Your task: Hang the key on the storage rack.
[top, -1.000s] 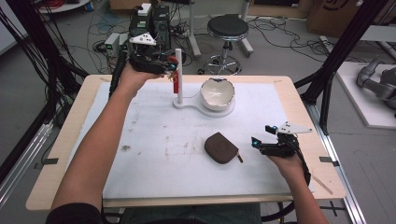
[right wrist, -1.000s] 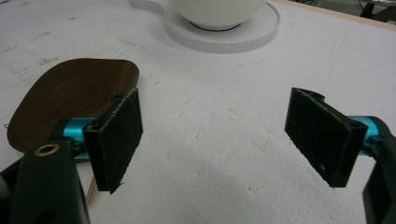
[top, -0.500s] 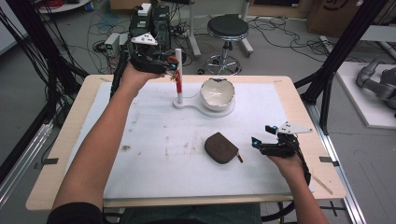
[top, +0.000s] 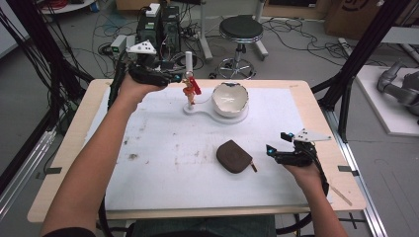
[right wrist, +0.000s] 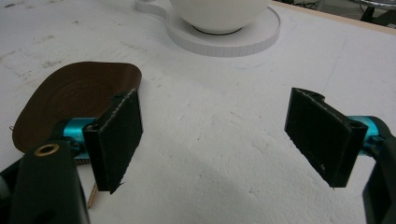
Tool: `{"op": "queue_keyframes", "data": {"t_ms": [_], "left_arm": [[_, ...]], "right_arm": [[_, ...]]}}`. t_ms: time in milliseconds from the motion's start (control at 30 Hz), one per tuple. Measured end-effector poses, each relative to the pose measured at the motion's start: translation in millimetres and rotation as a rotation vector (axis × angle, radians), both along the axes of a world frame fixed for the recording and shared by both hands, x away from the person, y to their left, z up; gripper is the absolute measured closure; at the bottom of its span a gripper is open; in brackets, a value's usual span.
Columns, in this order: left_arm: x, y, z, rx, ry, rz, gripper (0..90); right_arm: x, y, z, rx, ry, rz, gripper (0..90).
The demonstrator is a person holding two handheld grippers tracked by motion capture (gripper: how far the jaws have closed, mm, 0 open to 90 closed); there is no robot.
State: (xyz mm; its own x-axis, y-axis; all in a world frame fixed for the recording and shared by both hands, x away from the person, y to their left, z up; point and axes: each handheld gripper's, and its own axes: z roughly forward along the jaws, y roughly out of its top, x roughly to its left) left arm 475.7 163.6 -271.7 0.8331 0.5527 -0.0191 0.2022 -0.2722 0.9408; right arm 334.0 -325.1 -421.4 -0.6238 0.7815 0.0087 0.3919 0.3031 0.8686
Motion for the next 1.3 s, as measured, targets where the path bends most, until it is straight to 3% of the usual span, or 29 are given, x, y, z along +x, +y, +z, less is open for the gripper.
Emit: {"op": "queue_keyframes", "data": {"t_ms": [233,533,967,1300], "left_arm": [[-21.9,6.8,-17.1,-0.002,0.036,-0.046,28.6],[-57.8,13.7,-50.5,-0.02,0.073,-0.105,24.2],[-86.8,24.0,-98.9,-0.032,0.119,-0.115,22.2],[-104.4,31.1,-116.7,-0.038,0.107,-0.118,20.8]], "right_arm": [[-0.8,1.0,0.6,0.0,-0.001,0.004,19.4],[-1.3,2.4,0.9,-0.004,-0.001,0.007,19.4],[-1.8,4.4,1.1,-0.008,-0.002,0.013,19.4],[-2.6,4.7,0.5,-0.01,0.0,0.018,19.4]]}}
